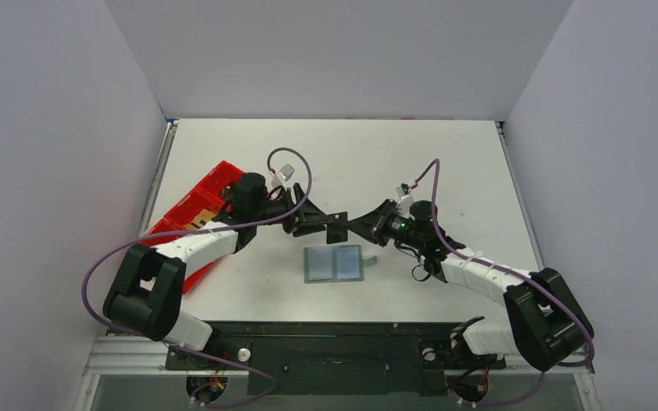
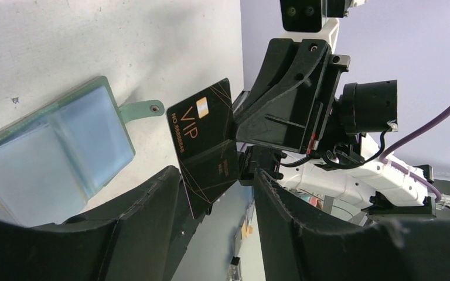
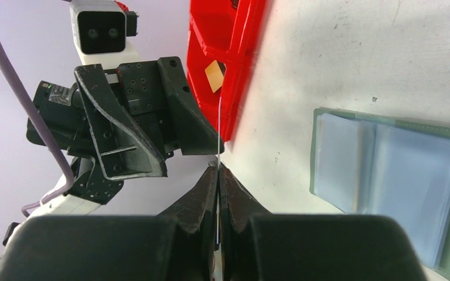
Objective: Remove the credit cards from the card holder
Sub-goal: Remove the credit card from the card holder, then place the credit card in the storage box.
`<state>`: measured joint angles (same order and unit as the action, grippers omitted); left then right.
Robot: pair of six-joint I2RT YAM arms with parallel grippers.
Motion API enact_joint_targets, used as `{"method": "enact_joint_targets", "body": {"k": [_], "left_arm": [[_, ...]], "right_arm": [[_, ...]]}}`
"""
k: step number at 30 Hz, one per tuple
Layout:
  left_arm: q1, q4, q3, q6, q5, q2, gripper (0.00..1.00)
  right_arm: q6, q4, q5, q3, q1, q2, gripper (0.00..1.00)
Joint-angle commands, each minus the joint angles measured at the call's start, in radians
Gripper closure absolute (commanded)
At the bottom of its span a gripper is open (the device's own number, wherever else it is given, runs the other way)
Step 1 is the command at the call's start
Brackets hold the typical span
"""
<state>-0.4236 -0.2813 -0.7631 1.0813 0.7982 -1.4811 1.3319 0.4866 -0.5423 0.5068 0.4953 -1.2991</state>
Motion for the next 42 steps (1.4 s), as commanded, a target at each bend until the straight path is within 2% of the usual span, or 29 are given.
{"method": "enact_joint_targets", "body": {"k": [1, 15, 19, 21, 23, 24, 26, 27, 28, 29, 31, 33, 36, 42], "left_arm": [[-0.001, -0.079, 0.005, 0.020, 0.034, -0.012, 0.53], [-0.028, -0.072, -0.005, 0.023, 0.025, -0.022, 0.55], [-0.036, -0.145, 0.013, 0.080, 0.042, -0.042, 0.62], [-0.037, -0.168, 0.021, 0.098, 0.045, -0.046, 0.69], [-0.037, -0.178, 0.025, 0.105, 0.046, -0.045, 0.79], [-0.037, -0.179, 0.025, 0.106, 0.045, -0.044, 0.87], [-0.037, -0.178, 0.027, 0.108, 0.041, -0.040, 0.99], [-0.037, -0.177, 0.028, 0.109, 0.039, -0.039, 1.00], [-0.037, -0.175, 0.028, 0.109, 0.034, -0.039, 1.00], [-0.036, -0.175, 0.028, 0.109, 0.030, -0.038, 1.00], [-0.032, -0.164, 0.030, 0.108, 0.011, -0.030, 1.00], [-0.025, -0.130, 0.028, 0.089, -0.022, -0.013, 1.00], [-0.004, -0.028, 0.008, 0.029, -0.113, 0.029, 1.00], [0.096, 0.152, -0.068, -0.090, -0.247, 0.054, 1.00]], "right_arm": [[0.020, 0.086, -0.010, 0.049, 0.014, 0.009, 1.00], [0.007, 0.062, -0.002, 0.073, 0.040, 0.009, 1.00], [0.010, 0.072, 0.001, 0.078, 0.050, -0.003, 1.00], [0.001, 0.057, 0.005, 0.078, 0.048, -0.001, 1.00], [-0.015, 0.034, 0.011, 0.078, 0.049, 0.003, 1.00], [-0.028, 0.013, 0.014, 0.078, 0.049, 0.007, 1.00], [-0.051, -0.028, 0.027, 0.084, 0.050, 0.018, 0.91], [-0.063, -0.047, 0.041, 0.091, 0.049, 0.023, 0.76], [-0.088, -0.096, 0.060, 0.096, 0.049, 0.033, 0.69], [-0.101, -0.120, 0.070, 0.106, 0.049, 0.040, 0.57], [-0.167, -0.216, 0.109, 0.130, 0.050, 0.073, 0.46], [-0.228, -0.342, 0.170, 0.162, 0.050, 0.106, 0.40], [-0.290, -0.523, 0.293, 0.192, 0.049, 0.152, 0.37], [-0.356, -0.654, 0.369, 0.215, 0.050, 0.203, 0.36]]}}
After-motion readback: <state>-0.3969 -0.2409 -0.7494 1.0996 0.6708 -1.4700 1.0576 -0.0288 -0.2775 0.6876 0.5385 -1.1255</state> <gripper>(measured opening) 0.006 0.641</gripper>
